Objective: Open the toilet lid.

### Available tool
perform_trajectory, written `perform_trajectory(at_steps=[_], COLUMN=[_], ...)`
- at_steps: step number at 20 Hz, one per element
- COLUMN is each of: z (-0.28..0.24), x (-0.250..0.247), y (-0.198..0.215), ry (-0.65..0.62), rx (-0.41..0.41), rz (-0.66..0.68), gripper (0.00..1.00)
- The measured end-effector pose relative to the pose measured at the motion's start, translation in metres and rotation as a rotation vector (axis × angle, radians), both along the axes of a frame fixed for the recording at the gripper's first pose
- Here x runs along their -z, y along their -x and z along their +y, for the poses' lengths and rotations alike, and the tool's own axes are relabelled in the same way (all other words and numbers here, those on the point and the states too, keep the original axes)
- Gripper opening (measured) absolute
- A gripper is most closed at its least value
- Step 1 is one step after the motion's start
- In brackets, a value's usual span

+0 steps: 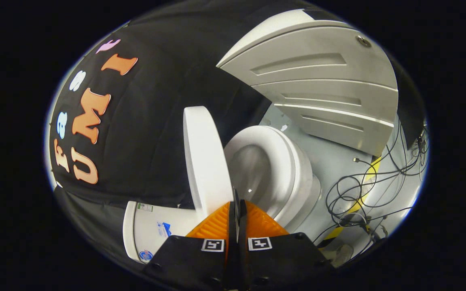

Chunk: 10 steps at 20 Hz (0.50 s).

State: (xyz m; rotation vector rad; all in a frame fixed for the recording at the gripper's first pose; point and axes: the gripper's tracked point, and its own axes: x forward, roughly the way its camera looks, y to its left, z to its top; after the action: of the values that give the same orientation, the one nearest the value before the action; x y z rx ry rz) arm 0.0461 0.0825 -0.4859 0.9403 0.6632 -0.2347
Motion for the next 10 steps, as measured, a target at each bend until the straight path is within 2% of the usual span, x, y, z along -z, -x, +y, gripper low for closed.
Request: perform_trajectory(at_steps=[7, 10], z=[0.021, 0.025], x=[-0.028, -0.032], y=[-0.001, -0.003], ry=[0.079, 0.154], rx=[-0.028, -0.051], rz=[-0.029, -0.018], gripper=[0.08, 0.08])
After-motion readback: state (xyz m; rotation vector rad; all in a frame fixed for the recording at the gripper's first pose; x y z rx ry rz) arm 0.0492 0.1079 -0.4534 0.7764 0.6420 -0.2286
